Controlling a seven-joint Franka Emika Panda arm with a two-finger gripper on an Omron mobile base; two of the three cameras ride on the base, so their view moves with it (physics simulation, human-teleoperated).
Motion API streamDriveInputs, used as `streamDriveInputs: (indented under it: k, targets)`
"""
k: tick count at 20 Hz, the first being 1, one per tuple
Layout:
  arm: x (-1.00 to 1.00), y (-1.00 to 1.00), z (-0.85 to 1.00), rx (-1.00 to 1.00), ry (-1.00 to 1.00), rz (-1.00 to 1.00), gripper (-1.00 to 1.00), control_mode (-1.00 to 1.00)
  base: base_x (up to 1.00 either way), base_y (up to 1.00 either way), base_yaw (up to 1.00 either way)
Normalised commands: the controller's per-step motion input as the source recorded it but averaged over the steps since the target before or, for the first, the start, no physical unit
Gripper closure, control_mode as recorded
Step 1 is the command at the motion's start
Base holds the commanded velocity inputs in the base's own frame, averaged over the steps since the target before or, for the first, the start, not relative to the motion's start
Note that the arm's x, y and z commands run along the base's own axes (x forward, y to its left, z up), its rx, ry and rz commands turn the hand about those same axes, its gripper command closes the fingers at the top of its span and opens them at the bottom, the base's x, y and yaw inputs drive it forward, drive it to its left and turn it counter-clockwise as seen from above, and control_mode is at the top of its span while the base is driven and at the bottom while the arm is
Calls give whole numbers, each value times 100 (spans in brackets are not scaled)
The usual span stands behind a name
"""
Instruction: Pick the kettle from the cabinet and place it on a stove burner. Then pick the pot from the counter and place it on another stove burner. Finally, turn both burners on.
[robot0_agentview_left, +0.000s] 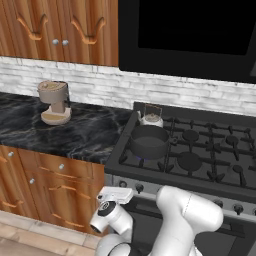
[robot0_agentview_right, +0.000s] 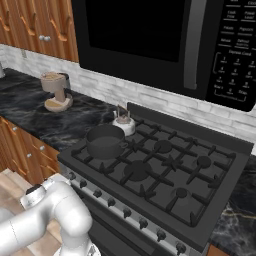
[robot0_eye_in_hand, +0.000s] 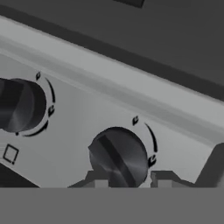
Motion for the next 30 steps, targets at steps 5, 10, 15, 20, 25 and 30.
streamDriveInputs:
  k: [5, 10, 15, 20, 25, 30]
  targets:
    - [-16, 0, 0, -11, 8, 0, 100, -100, 0, 0, 0]
    - [-19, 0, 0, -8, 6, -3, 100, -100, 0, 0, 0]
    - [-23, 0, 0, -8, 5, -5, 100, -100, 0, 0, 0]
    - [-24, 0, 0, -9, 6, -6, 100, -100, 0, 0, 0]
    - [-20, 0, -3, -10, 5, -4, 100, -100, 0, 0, 0]
    - [-10, 1, -5, -9, 1, -3, -100, -100, 0, 0, 0]
